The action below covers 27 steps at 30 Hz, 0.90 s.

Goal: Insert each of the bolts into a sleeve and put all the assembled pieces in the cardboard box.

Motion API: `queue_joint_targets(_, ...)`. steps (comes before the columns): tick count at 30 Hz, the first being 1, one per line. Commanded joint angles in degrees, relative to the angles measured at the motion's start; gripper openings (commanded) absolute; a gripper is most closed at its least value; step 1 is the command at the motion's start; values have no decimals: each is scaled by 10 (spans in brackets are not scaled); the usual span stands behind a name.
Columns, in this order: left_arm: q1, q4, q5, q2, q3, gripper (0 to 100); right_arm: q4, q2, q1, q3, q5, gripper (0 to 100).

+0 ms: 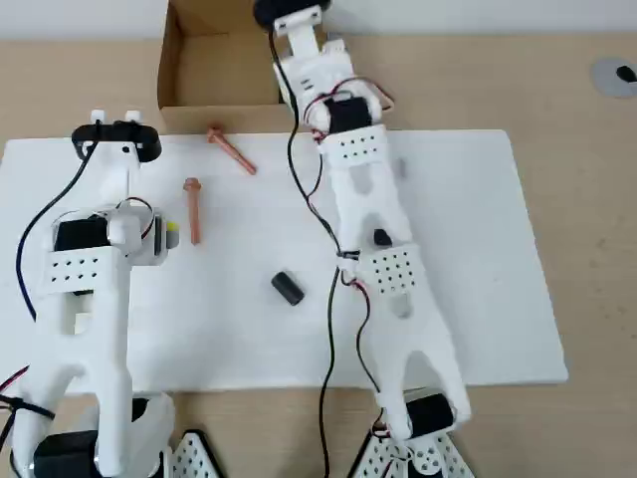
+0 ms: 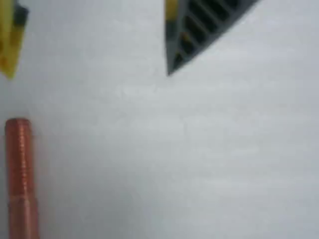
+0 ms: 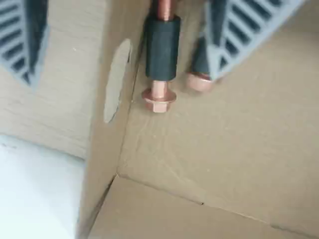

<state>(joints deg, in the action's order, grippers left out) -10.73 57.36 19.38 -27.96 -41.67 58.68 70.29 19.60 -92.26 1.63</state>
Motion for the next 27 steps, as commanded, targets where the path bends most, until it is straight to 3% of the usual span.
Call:
queue_joint_targets(1,-1,3,-2,-3,24,210,70,-91,7,-34,47,260)
queue_joint_targets(4,0,3,-2,-3,24,210,146,-135,3,-34,80,210)
queue_joint_targets(10,-1,10,-2,-3,25,210,284,-208,1,-34,94,6)
queue_joint_targets(16,-1,47,-4,-4,25,209,439,-275,1,-33,94,22)
queue_joint_targets(27,0,47,-2,-4,29,209,439,-364,-16,-29,96,22)
